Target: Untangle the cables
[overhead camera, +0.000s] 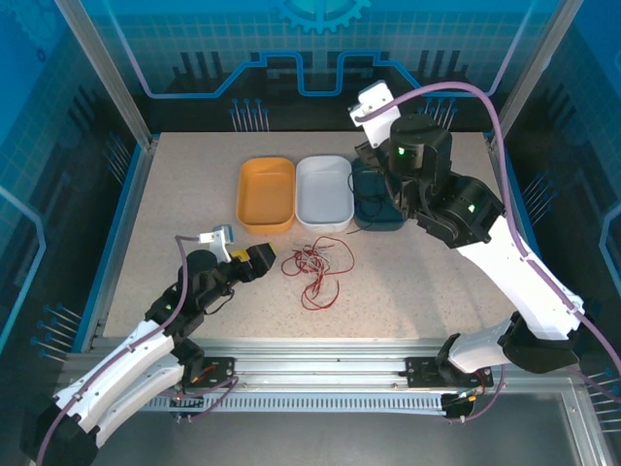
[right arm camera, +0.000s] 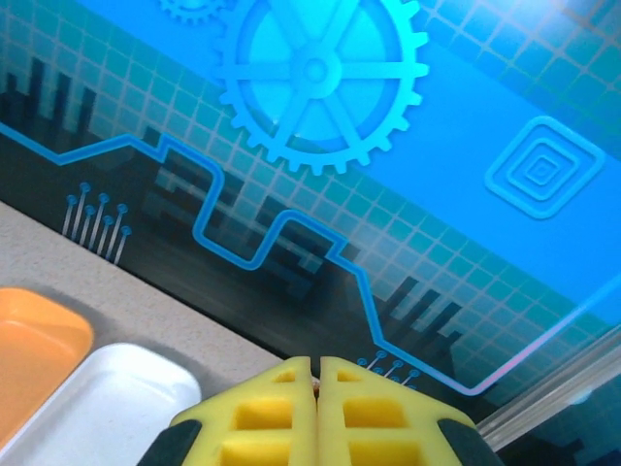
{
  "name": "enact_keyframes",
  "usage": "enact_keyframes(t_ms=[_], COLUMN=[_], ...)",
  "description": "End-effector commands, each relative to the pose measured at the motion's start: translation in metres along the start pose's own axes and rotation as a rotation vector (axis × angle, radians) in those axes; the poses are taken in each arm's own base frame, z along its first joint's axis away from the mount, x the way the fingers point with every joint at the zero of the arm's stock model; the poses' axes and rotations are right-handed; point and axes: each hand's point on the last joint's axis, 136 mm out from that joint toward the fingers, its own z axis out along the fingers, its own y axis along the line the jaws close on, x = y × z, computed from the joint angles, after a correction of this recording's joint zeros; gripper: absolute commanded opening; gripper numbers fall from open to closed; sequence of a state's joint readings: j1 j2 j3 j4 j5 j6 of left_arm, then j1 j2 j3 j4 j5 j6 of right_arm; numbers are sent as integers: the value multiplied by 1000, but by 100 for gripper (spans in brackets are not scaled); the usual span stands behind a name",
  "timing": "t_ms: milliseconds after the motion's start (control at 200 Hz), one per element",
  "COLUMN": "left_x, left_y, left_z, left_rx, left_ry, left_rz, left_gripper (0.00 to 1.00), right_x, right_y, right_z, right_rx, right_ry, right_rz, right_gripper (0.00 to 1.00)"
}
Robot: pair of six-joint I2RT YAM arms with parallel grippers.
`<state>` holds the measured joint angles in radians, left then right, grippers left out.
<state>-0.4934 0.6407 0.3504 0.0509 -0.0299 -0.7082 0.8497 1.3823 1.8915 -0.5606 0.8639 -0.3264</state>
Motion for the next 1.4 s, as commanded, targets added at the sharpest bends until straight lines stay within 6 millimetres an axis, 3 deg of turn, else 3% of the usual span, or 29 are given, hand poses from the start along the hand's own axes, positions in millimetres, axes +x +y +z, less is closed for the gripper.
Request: enact_keyframes(t_ms=[0, 335, 725, 1021, 1396], left_x=[-5, -5, -3, -5, -3], left_y=[-1, -1, 1, 4, 4], left_z=[0, -1, -2, -7, -7], left_rx=[2, 0, -4, -16, -16], left_ry=[-20, -14, -14, -25, -22], left_rz=[-13, -18, -19, -15, -20], left_gripper=[99, 99, 99, 99, 99], right_x=[-9, 28, 98, 138, 183], right_y=[-35, -52, -56, -54, -35], right_z=[3, 61, 121, 133, 151], right_rx=[99, 141, 115, 77, 51], right_ry=[-16, 129, 330, 431, 573], right_rz=[39, 50, 98, 147, 94], right_gripper=[0, 0, 0, 0, 0])
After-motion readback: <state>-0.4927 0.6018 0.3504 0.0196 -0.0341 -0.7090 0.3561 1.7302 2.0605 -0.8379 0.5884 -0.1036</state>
